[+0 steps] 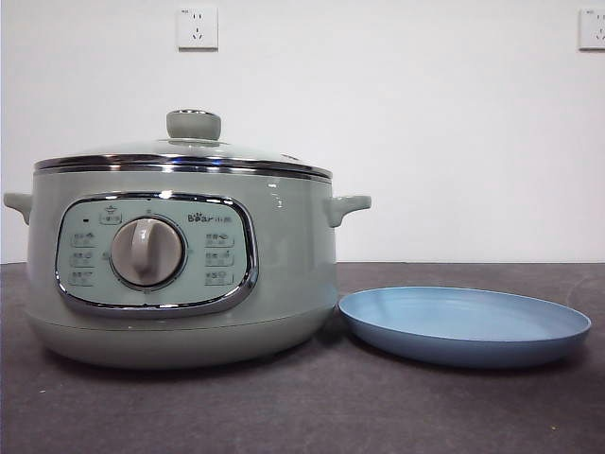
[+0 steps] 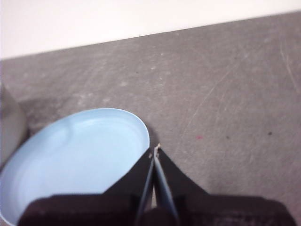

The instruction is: Take the pumpkin out from the steamer,put the pumpkin in the blue plate,close the lid

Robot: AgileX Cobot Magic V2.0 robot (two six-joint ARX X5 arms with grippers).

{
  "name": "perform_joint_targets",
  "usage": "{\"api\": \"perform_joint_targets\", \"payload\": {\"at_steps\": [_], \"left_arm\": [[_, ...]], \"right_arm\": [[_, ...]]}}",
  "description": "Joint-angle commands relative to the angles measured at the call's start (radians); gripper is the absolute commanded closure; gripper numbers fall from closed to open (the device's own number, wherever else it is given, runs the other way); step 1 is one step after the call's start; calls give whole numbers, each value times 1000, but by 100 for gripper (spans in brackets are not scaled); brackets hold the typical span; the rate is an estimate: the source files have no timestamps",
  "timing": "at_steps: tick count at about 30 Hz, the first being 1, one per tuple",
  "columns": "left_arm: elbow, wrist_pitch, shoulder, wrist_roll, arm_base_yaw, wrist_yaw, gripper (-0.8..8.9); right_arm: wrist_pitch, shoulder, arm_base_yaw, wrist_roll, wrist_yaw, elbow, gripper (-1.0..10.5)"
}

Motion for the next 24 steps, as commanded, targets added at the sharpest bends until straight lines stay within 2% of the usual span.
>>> {"api": "perform_joint_targets", "payload": {"at_steps": [1, 5, 7, 11, 16, 19, 24], "left_arm": [[-9, -9, -3, -168, 3, 93, 817], [-9, 12, -3, -214, 3, 163, 817], [-9, 14, -3, -232, 3, 180, 817], [-7, 15, -3, -235, 3, 226, 819], [21, -10, -2, -304, 3, 225, 821], [69, -31, 14, -306, 3, 219, 821], [174, -32, 89, -297, 3, 219, 821]], "right_arm": [[5, 0, 0, 175, -1, -11, 963], [5, 0, 0, 298, -1, -11, 963], [5, 0, 0, 335, -2, -11, 963], [2, 1, 0, 336, -50, -8, 963], [-7, 14, 0, 354, -108, 5, 963], [-20, 30, 0, 378, -114, 29, 964], [-36, 69, 0, 377, -134, 98, 964]]}}
